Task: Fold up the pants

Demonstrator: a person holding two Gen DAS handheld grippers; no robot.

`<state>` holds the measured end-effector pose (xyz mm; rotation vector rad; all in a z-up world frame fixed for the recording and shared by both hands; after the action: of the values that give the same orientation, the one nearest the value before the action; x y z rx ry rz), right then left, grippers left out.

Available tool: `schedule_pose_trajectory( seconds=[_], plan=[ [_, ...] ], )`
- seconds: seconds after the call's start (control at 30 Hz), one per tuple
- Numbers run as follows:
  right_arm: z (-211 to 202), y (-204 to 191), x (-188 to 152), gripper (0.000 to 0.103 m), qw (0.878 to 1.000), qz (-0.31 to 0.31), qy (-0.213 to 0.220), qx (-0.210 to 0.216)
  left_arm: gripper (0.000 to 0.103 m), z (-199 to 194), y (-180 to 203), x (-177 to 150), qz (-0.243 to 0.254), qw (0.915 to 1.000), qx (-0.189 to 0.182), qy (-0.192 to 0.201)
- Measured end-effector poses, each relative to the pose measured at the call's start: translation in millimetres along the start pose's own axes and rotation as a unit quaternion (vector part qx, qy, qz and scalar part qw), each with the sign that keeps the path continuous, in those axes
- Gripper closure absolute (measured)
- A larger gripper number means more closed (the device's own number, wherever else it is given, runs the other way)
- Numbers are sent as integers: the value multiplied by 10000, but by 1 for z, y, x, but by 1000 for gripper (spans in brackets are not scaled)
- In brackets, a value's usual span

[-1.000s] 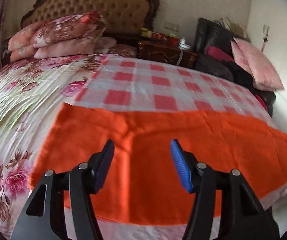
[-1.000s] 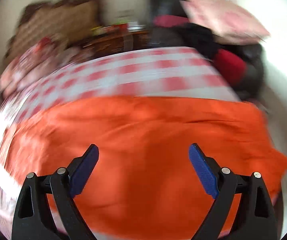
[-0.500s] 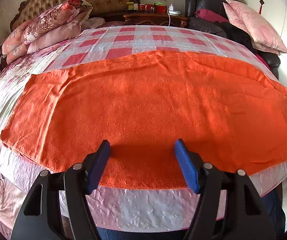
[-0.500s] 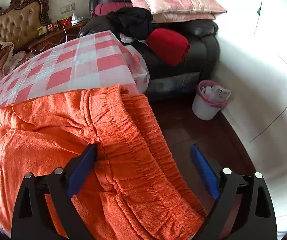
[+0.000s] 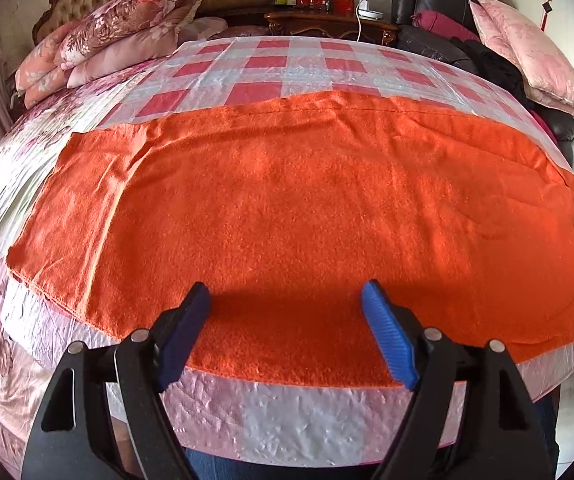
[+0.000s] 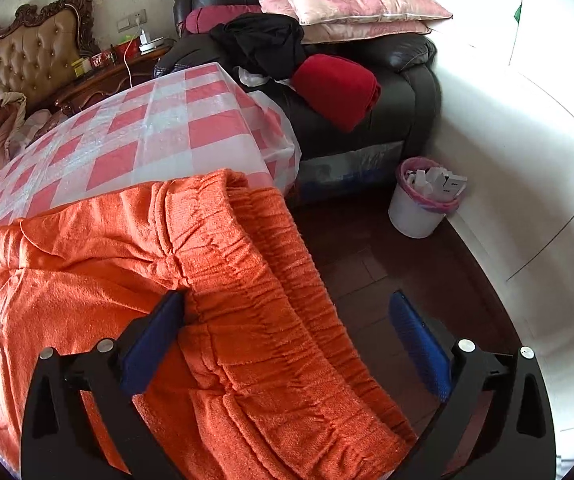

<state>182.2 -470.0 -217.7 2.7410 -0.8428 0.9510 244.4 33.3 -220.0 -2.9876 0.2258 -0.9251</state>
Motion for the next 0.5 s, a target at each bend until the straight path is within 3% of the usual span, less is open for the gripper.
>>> schedule_pose_trajectory(
  seconds=[0.37, 0.5],
  plan=[
    [0, -3, 3, 5, 9997, 51, -127, -219, 20, 5, 0, 5, -27, 9997, 8, -235],
    [-17, -4, 13, 5, 9985, 51, 14, -551, 18, 7, -1, 6, 28, 9996, -49, -280]
  ],
)
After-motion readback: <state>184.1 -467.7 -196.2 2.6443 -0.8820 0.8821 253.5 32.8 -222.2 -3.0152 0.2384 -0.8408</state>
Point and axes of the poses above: each gripper's, at about its wrist camera, not at the fingertips, and z roughly the way its jaws point, y to its right, x to its top, the point moved 10 cm from there along z, roughly the way its jaws point, and after that the axes turned 3 degrees about z, right-handed, at the moved point
